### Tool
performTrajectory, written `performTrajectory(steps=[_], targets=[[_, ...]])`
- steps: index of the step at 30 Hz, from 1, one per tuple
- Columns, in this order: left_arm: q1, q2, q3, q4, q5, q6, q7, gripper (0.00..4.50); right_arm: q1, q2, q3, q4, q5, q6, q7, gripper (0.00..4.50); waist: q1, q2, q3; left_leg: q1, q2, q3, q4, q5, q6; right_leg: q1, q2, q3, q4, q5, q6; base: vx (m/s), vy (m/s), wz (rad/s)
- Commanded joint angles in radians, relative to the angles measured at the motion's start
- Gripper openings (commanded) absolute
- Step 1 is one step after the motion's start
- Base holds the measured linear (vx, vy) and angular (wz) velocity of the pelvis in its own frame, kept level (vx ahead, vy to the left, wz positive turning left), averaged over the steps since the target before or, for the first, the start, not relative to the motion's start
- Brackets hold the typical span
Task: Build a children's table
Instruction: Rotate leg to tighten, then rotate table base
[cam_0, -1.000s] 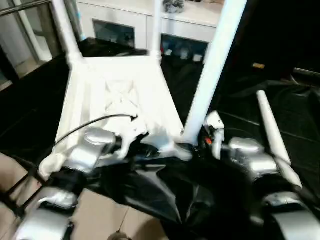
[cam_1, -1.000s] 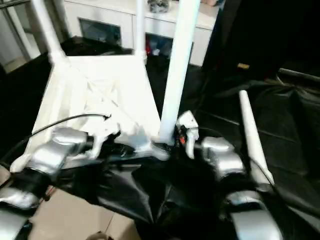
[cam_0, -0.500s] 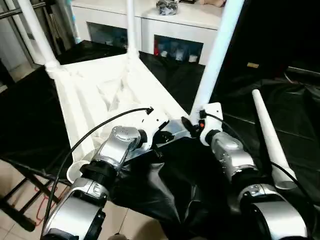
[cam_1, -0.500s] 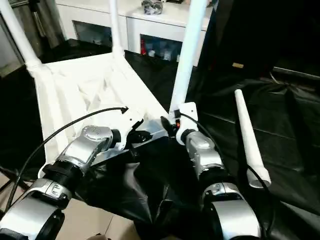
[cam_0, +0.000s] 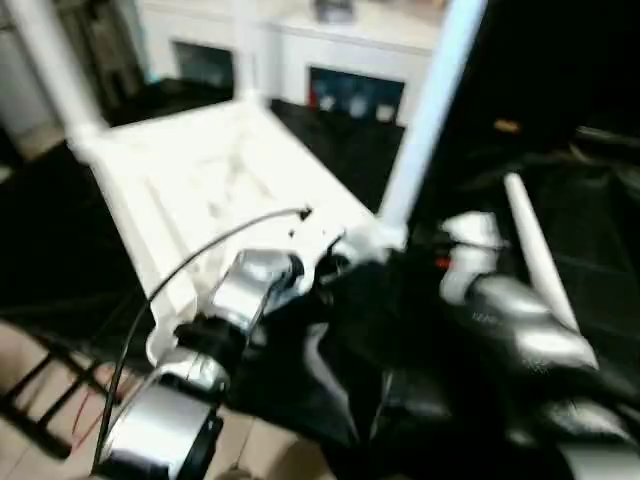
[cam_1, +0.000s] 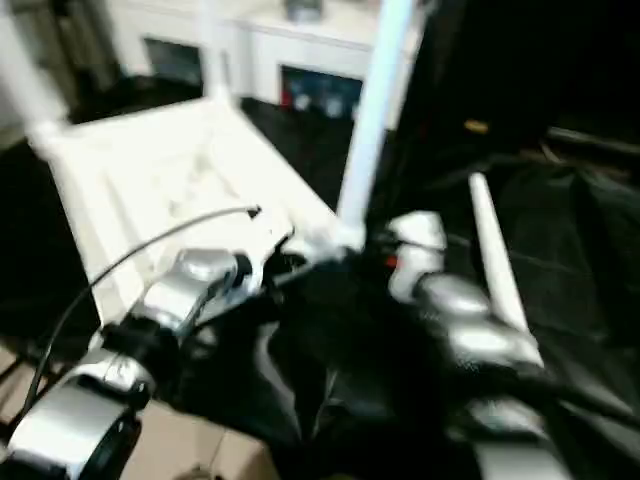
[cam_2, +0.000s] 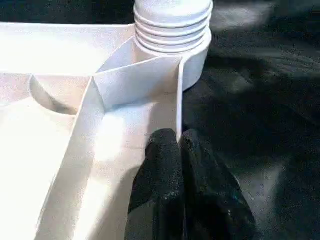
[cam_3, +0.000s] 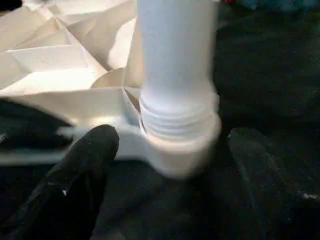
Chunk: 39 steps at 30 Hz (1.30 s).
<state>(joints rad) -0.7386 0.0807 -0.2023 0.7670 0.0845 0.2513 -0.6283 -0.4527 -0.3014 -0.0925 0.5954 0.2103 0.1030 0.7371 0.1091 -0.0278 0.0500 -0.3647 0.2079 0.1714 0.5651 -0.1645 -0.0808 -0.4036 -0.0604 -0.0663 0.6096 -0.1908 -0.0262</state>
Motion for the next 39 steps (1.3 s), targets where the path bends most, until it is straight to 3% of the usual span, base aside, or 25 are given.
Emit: performTrajectory(steps=[1,2,3,4,5,6,9,11,12,13,14,15,18,19,20,21,22,26,27,28,30,33,34,35,39], targets=[[-0.015,-0.018,0.034,-0.011,-0.019,-0.08,0.032,0.0,0.038,-0.007,0.018,-0.084,0.017,0.057,0.046,3.91,0.013,-0.015,-0.066,-0.001,0.01,0.001,-0.042,-0.12,0.099,0.072,-0.073,0.042,-0.075,-0.083,-0.164,0.0,0.0,0.0],[-0.015,-0.023,0.045,-0.017,-0.035,-0.1,0.024,0.0,0.043,-0.001,0.027,-0.085,0.006,0.058,0.035,3.91,0.011,-0.004,-0.067,-0.001,0.012,-0.001,-0.043,-0.123,0.097,0.069,-0.075,0.041,-0.076,-0.103,-0.167,0.0,0.0,0.0],[-0.016,-0.025,0.051,-0.021,-0.042,-0.109,0.023,0.0,0.044,0.003,0.031,-0.084,-0.001,0.06,0.026,3.91,0.009,-0.009,-0.068,0.001,0.014,0.0,-0.042,-0.131,0.091,0.066,-0.074,0.041,-0.078,-0.119,-0.171,0.0,0.0,0.0],[-0.018,-0.028,0.066,-0.034,-0.06,-0.12,0.021,0.28,0.04,0.014,0.039,-0.071,-0.016,0.063,0.001,3.92,0.009,-0.008,-0.068,0.001,0.016,0.0,-0.042,-0.125,0.086,0.064,-0.075,0.041,-0.075,-0.114,-0.182,0.0,0.0,0.0],[-0.018,-0.028,0.069,-0.037,-0.063,-0.122,0.021,0.28,0.038,0.017,0.041,-0.064,-0.021,0.062,-0.007,3.92,0.009,-0.008,-0.068,0.001,0.016,0.0,-0.042,-0.125,0.086,0.064,-0.075,0.041,-0.075,-0.114,-0.182,0.0,0.0,0.0],[-0.023,-0.014,0.094,-0.087,-0.086,-0.119,0.022,0.45,0.009,0.057,0.057,-0.002,-0.067,0.07,-0.11,3.93,0.011,0.0,-0.073,0.0,0.018,-0.003,-0.041,-0.093,0.078,0.063,-0.076,0.042,-0.062,-0.05,-0.209,0.0,0.0,0.0],[-0.016,0.032,0.098,-0.144,-0.059,-0.11,0.066,0.67,-0.015,0.094,0.069,0.023,-0.079,0.085,-0.166,3.93,0.008,0.001,-0.071,-0.001,0.022,-0.003,-0.041,-0.084,0.075,0.062,-0.074,0.041,-0.052,0.038,-0.249,0.0,0.0,0.0],[-0.001,0.071,0.104,-0.191,-0.042,-0.089,0.08,0.9,-0.017,0.114,0.082,0.006,-0.081,0.103,-0.176,3.93,0.004,0.003,-0.069,-0.002,0.022,-0.005,-0.044,-0.099,0.074,0.065,-0.075,0.041,-0.05,0.02,-0.234,0.0,0.0,0.0],[0.01,0.093,0.107,-0.218,-0.032,-0.072,0.082,0.99,-0.021,0.123,0.089,0.005,-0.086,0.106,-0.179,3.93,0.004,0.005,-0.067,0.004,0.023,-0.003,-0.045,-0.117,0.067,0.061,-0.076,0.042,-0.056,-0.012,-0.221,0.0,0.0,0.0],[0.055,0.166,0.126,-0.312,0.005,-0.024,0.091,0.99,-0.036,0.148,0.105,0.012,-0.096,0.112,-0.194,3.93,0.005,0.007,-0.068,0.005,0.026,-0.004,-0.046,-0.12,0.054,0.062,-0.078,0.043,-0.053,-0.025,-0.215,0.0,0.0,0.0],[0.065,0.179,0.131,-0.33,0.01,-0.015,0.093,0.99,-0.039,0.153,0.107,0.014,-0.099,0.113,-0.198,3.93,0.001,0.006,-0.066,-0.002,0.026,-0.006,-0.049,-0.116,0.05,0.065,-0.079,0.043,-0.051,-0.027,-0.21,0.0,0.0,0.0],[0.08,0.197,0.144,-0.359,0.018,0.004,0.1,0.99,-0.043,0.159,0.11,0.019,-0.101,0.113,-0.203,3.93,-0.002,0.008,-0.066,0.001,0.025,-0.005,-0.05,-0.118,0.043,0.062,-0.076,0.042,-0.052,-0.036,-0.205,0.0,0.0,0.0],[0.165,0.28,0.225,-0.496,0.058,0.113,0.164,0.99,-0.069,0.184,0.117,0.058,-0.112,0.103,-0.232,3.93,-0.006,0.015,-0.066,0.009,0.03,-0.005,-0.051,-0.141,0.017,0.055,-0.077,0.043,-0.051,-0.056,-0.212,0.0,0.0,0.0],[0.214,0.337,0.241,-0.55,0.092,0.151,0.184,0.99,-0.077,0.192,0.12,0.072,-0.115,0.1,-0.244,3.93,-0.009,0.015,-0.063,0.006,0.026,-0.003,-0.052,-0.139,0.018,0.055,-0.072,0.044,-0.054,-0.058,-0.208,0.0,0.0,0.0],[0.226,0.349,0.245,-0.561,0.101,0.16,0.189,0.99,-0.077,0.194,0.12,0.074,-0.116,0.099,-0.246,3.93,-0.007,0.003,-0.062,0.006,0.027,-0.006,-0.055,-0.148,0.014,0.055,-0.075,0.043,-0.053,-0.076,-0.202,0.0,0.0,0.0],[0.232,0.355,0.247,-0.567,0.106,0.165,0.191,0.99,-0.078,0.195,0.121,0.074,-0.116,0.099,-0.248,3.93,-0.008,0.008,-0.062,0.005,0.026,-0.005,-0.055,-0.152,0.013,0.055,-0.073,0.043,-0.053,-0.089,-0.198,0.0,0.0,0.0],[0.255,0.375,0.258,-0.586,0.121,0.181,0.199,0.99,-0.079,0.198,0.122,0.076,-0.116,0.1,-0.25,3.93,-0.004,0.015,-0.061,0.016,0.027,-0.003,-0.054,-0.175,0.002,0.046,-0.072,0.046,-0.06,-0.11,-0.192,0.0,0.0,0.0],[0.359,0.44,0.3,-0.648,0.143,0.267,0.188,0.71,-0.089,0.213,0.129,0.088,-0.118,0.1,-0.258,3.93,0.001,0.009,-0.058,0.015,0.024,-0.002,-0.057,-0.185,-0.004,0.044,-0.071,0.048,-0.06,-0.122,-0.182,0.0,0.0,0.0],[0.387,0.451,0.297,-0.65,0.12,0.283,0.161,0.59,-0.094,0.219,0.13,0.093,-0.121,0.099,-0.26,3.93,0.002,0.011,-0.056,0.013,0.025,-0.004,-0.06,-0.192,-0.009,0.043,-0.071,0.048,-0.059,-0.127,-0.182,0.0,0.0,0.0],[0.396,0.452,0.291,-0.646,0.103,0.286,0.144,0.53,-0.096,0.221,0.13,0.096,-0.122,0.099,-0.261,3.93,0.004,0.007,-0.057,0.015,0.023,-0.003,-0.059,-0.193,-0.01,0.043,-0.071,0.048,-0.059,-0.129,-0.181,0.0,0.0,0.0],[0.413,0.447,0.249,-0.651,0.057,0.313,0.079,0.37,-0.108,0.23,0.125,0.113,-0.121,0.093,-0.264,3.93,0.008,0.015,-0.056,0.015,0.023,-0.003,-0.06,-0.198,-0.019,0.039,-0.07,0.05,-0.059,-0.119,-0.186,0.0,0.0,0.0],[0.421,0.452,0.216,-0.67,0.05,0.35,0.042,0.15,-0.115,0.232,0.124,0.125,-0.117,0.089,-0.266,3.76,0.007,0.012,-0.055,0.013,0.022,-0.005,-0.063,-0.232,-0.031,0.044,-0.072,0.05,-0.06,-0.13,-0.184,0.0,0.0,0.0],[0.425,0.454,0.202,-0.681,0.051,0.38,0.019,0.07,-0.118,0.232,0.123,0.129,-0.113,0.088,-0.269,3.65,0.007,0.026,-0.056,0.016,0.023,-0.008,-0.063,-0.24,-0.036,0.043,-0.075,0.05,-0.059,-0.136,-0.183,0.0,0.0,0.0],[0.426,0.455,0.198,-0.684,0.052,0.388,0.013,0.03,-0.119,0.232,0.123,0.129,-0.112,0.088,-0.269,3.58,0.002,0.016,-0.058,0.014,0.022,-0.006,-0.062,-0.237,-0.035,0.045,-0.073,0.05,-0.061,-0.126,-0.183,0.0,0.0,0.0],[0.441,0.489,0.129,-0.709,0.035,0.447,-0.085,0.0,-0.124,0.23,0.124,0.122,-0.111,0.081,-0.257,3.28,0.003,0.018,-0.061,0.013,0.02,-0.006,-0.058,-0.191,-0.026,0.049,-0.07,0.049,-0.052,-0.066,-0.195,0.0,0.0,0.0]])
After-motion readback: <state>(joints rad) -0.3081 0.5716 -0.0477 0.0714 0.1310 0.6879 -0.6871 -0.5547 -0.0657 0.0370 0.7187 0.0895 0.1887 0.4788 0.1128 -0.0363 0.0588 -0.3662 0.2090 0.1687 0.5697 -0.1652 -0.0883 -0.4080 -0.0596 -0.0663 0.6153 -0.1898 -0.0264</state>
